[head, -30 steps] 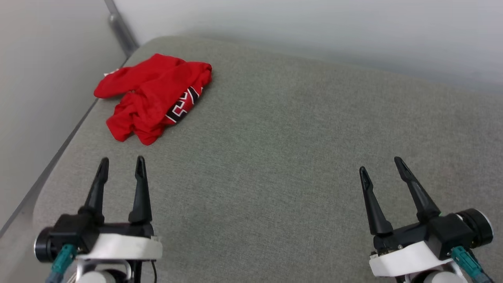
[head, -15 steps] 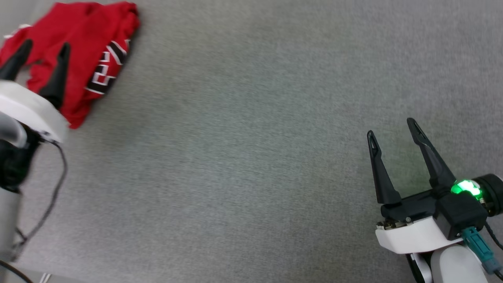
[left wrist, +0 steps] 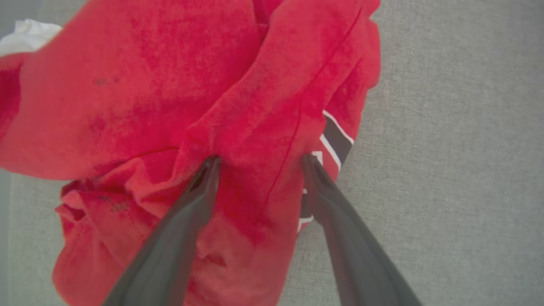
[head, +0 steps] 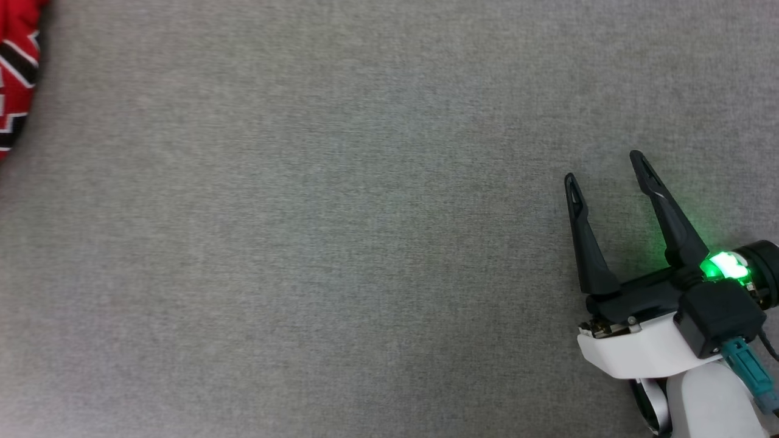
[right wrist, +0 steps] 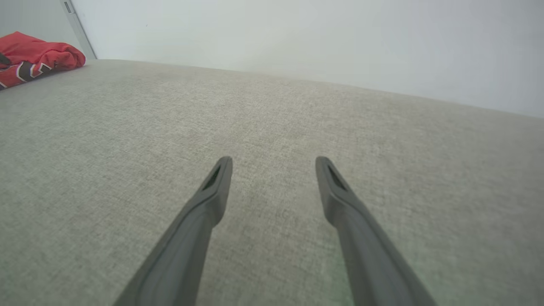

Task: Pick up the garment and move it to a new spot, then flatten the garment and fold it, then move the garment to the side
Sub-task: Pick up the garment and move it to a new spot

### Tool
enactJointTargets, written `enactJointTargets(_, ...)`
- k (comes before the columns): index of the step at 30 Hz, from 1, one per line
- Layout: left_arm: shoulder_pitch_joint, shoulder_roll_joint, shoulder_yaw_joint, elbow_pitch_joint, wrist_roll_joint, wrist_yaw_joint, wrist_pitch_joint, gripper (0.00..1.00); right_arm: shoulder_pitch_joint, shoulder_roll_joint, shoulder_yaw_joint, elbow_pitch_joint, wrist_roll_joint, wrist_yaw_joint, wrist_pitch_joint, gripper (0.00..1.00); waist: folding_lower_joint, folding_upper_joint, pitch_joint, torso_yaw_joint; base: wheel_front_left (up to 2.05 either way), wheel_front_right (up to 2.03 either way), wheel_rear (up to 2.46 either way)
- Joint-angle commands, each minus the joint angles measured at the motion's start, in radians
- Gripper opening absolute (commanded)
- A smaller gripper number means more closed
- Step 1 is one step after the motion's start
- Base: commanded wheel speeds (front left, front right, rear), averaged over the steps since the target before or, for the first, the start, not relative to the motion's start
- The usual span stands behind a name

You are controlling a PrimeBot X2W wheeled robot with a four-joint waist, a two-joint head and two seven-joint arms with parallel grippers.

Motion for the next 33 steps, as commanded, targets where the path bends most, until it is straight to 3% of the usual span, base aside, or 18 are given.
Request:
enactJointTargets(1, -0.027, 0.012, 0.006, 0.02, -0.006, 0.019, 0.024, 1.0, -0.01, 0.001, -0.003, -0.001, 0.003, 0.0, -0.002, 1.0, -0.0002, 0.0, 0.029, -0.024, 0.0, 0.0, 0.0)
enactJointTargets(8, -0.024, -0.018, -0.036, 0.072, -0.035, 0.013, 0.121, 1.0, -0.024, 0.002, -0.02, -0.014, -0.002, -0.001, -0.001, 1.0, -0.0002, 0.0, 0.055, -0.034, 0.0, 0.0, 0.0)
enactJointTargets(9, -0.019, -0.026, -0.045, 0.075, -0.04, 0.01, 0.13, 0.3, -0.025, 0.002, -0.021, -0.016, -0.003, -0.001, -0.001, 1.0, -0.0002, 0.0, 0.055, -0.033, 0.0, 0.0, 0.0)
enactJointTargets(10, -0.019, -0.032, -0.047, 0.078, -0.045, 0.007, 0.13, 0.0, -0.026, 0.003, -0.022, -0.016, -0.004, -0.001, -0.001, 1.0, -0.0002, 0.0, 0.055, -0.032, 0.0, 0.0, 0.0)
enactJointTargets(13, -0.024, -0.052, -0.037, 0.081, -0.053, 0.006, 0.096, 0.0, -0.026, 0.004, -0.022, -0.005, -0.006, -0.001, -0.001, 1.0, -0.0002, 0.0, 0.039, -0.028, 0.0, 0.0, 0.0)
enactJointTargets(17, -0.031, -0.036, -0.024, 0.083, -0.045, -0.001, 0.042, 0.0, -0.021, 0.005, -0.013, 0.012, -0.007, -0.001, -0.001, 1.0, -0.0002, 0.0, -0.01, -0.024, 0.0, 0.0, 0.0)
enactJointTargets(24, -0.04, -0.038, 0.018, 0.062, -0.081, -0.012, -0.083, 0.0, 0.002, 0.007, 0.003, 0.062, 0.009, -0.001, -0.002, 1.0, -0.0002, 0.0, -0.159, -0.032, 0.0, 0.0, 0.0)
enactJointTargets(33, 0.009, -0.03, 0.008, -0.099, -0.137, -0.014, -0.195, 0.0, 0.045, 0.008, -0.005, 0.107, 0.06, -0.001, -0.002, 1.0, -0.0002, 0.0, -0.35, -0.055, 0.0, 0.0, 0.0)
